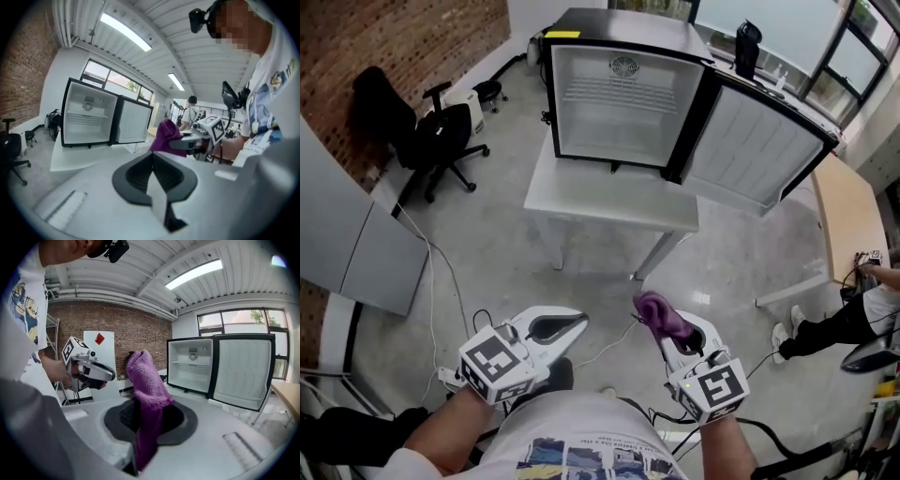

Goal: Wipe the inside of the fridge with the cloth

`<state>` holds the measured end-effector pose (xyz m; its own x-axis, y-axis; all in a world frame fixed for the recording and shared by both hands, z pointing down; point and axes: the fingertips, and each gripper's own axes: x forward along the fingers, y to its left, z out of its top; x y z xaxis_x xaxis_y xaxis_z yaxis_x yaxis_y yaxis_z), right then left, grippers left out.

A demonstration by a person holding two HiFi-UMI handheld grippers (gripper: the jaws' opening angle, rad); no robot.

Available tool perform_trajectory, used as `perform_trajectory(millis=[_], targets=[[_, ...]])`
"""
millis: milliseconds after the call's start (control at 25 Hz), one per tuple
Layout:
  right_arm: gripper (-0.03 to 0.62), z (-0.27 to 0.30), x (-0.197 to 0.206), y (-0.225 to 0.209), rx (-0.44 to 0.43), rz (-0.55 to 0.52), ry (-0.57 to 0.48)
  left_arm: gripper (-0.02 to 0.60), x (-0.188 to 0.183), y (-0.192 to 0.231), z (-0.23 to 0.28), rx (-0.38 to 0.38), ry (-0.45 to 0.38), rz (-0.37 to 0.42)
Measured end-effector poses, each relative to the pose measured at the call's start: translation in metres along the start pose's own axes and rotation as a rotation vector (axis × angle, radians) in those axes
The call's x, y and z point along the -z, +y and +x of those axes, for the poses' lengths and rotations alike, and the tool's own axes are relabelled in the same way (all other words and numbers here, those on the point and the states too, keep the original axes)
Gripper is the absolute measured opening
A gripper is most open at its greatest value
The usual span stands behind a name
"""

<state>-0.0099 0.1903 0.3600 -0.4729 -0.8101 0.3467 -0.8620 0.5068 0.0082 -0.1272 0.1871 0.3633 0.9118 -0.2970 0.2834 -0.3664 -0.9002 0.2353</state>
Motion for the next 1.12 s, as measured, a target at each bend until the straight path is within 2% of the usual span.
perform_trajectory(millis=[360, 680, 920, 1120], targets=[[0.054, 0.105, -0.045, 0.002, 0.004, -0.027, -0.001, 0.006, -0.019, 0.09, -0.041, -0.013, -0.015, 0.053], [0.054, 0.172, -0.094, -0.001, -0.031, -0.084, -0.053, 0.006, -0.031, 0.146, -0.065, -0.041, -0.054, 0.034], [0.054, 0.223, -0.128, -0.03, -0.115, -0.116, -0.102, 0.006, -0.055, 0.174, -0.06, -0.077, -0.09, 0.043], [0.054, 0.268, -0.163, -0.055, -0.214, -0.153, -0.136, 0.006, -0.079, 0.197, -0.048, -0.109, -0.107, 0.012]])
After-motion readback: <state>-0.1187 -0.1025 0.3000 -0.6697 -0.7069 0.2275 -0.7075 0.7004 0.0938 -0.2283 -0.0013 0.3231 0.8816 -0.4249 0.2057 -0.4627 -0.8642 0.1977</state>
